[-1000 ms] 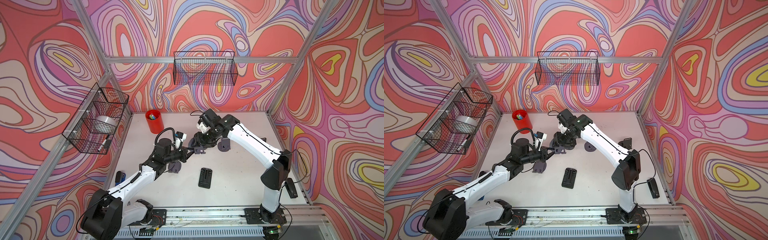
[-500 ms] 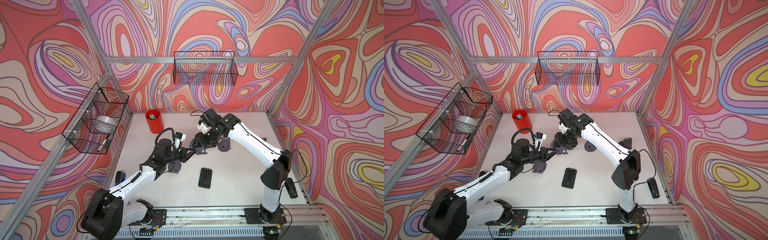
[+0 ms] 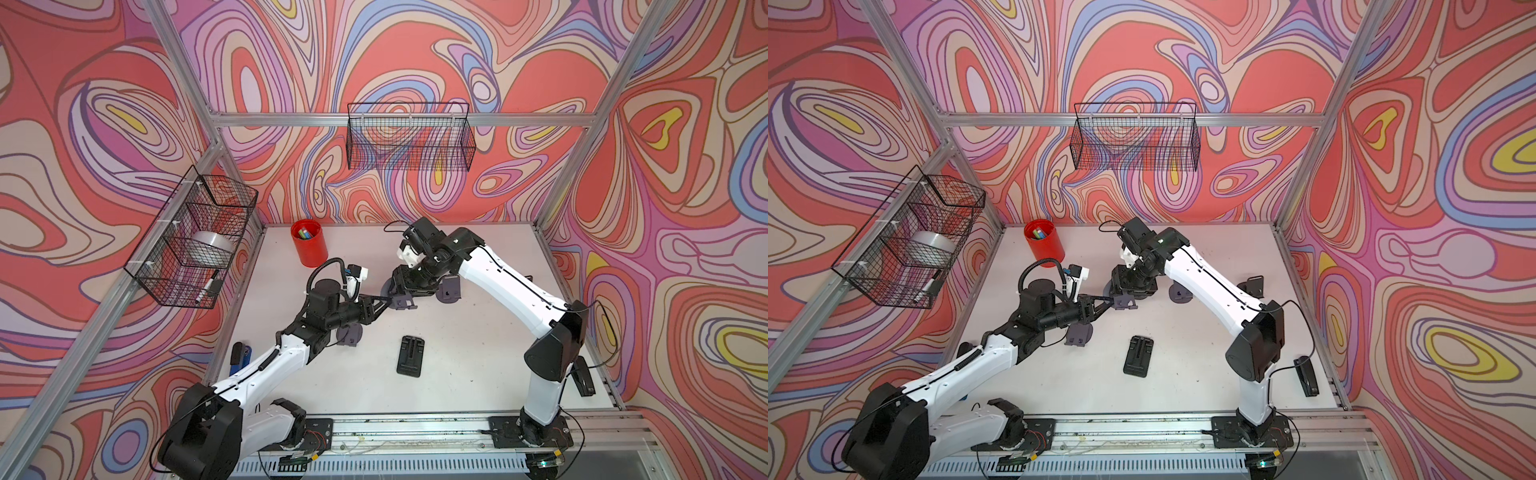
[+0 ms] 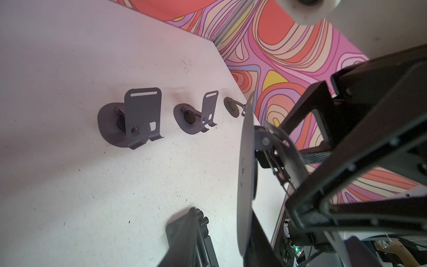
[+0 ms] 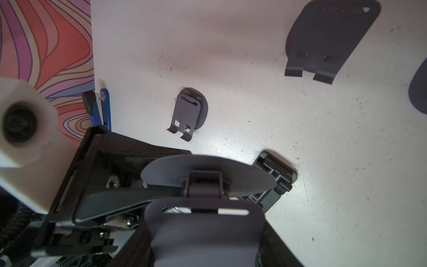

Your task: Open the phone stand

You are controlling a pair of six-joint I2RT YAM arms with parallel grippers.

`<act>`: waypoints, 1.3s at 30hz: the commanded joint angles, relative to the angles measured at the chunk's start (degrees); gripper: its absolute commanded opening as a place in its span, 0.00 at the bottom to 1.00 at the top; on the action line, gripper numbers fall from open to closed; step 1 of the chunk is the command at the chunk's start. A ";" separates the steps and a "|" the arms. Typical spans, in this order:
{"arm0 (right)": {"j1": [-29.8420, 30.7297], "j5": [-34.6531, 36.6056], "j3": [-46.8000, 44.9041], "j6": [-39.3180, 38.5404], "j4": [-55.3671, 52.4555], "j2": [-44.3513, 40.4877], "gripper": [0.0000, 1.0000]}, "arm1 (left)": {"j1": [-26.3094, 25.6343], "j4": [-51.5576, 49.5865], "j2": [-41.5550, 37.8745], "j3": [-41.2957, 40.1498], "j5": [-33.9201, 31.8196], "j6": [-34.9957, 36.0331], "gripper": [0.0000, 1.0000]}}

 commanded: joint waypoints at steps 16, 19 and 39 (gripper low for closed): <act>-0.19 0.18 -0.96 0.65 0.40 -2.04 0.00 | -2.07 5.96 4.60 3.35 2.17 -2.16 0.32; -0.22 0.20 -1.20 0.58 0.58 -2.04 0.00 | -2.15 6.79 4.43 3.54 2.39 -2.63 0.32; 0.34 -0.51 -0.94 1.85 2.51 -1.51 0.00 | -2.33 16.57 7.59 2.68 1.52 -8.59 0.30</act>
